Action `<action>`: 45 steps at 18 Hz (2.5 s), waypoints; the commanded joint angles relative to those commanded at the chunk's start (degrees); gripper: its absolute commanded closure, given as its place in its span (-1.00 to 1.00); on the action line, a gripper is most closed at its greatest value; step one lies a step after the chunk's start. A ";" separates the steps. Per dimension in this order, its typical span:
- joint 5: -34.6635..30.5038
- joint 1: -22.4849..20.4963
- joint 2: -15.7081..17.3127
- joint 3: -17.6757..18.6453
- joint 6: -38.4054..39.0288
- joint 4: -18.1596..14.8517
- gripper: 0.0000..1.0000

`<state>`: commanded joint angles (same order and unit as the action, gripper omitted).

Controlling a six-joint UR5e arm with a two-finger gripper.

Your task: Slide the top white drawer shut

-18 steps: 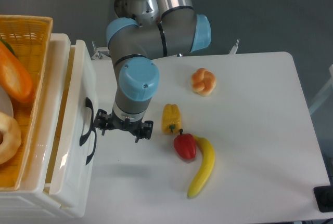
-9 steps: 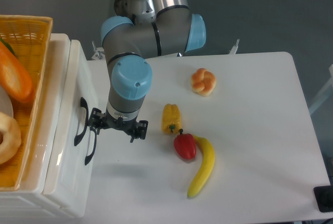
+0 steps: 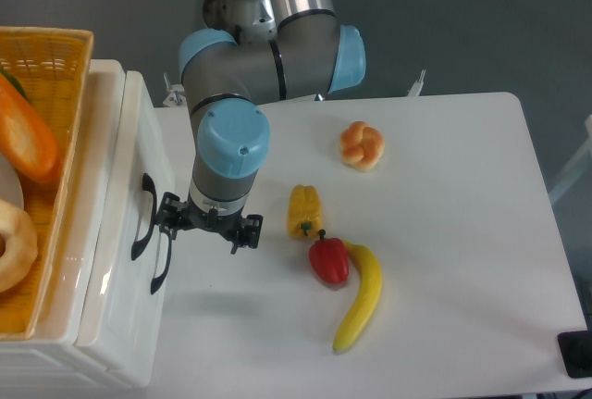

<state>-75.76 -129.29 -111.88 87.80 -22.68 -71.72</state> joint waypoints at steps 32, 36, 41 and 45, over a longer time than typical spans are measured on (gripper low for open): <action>-16.70 -16.78 5.62 -3.25 -43.94 0.62 -1.00; -16.79 -19.94 6.23 -2.90 -51.56 -1.22 -1.00; -17.84 -23.73 8.35 -1.58 -62.73 -2.63 -1.00; -18.72 -24.61 8.79 -1.15 -65.39 -3.08 -1.00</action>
<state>-94.48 -153.89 -103.10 86.66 -88.07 -74.79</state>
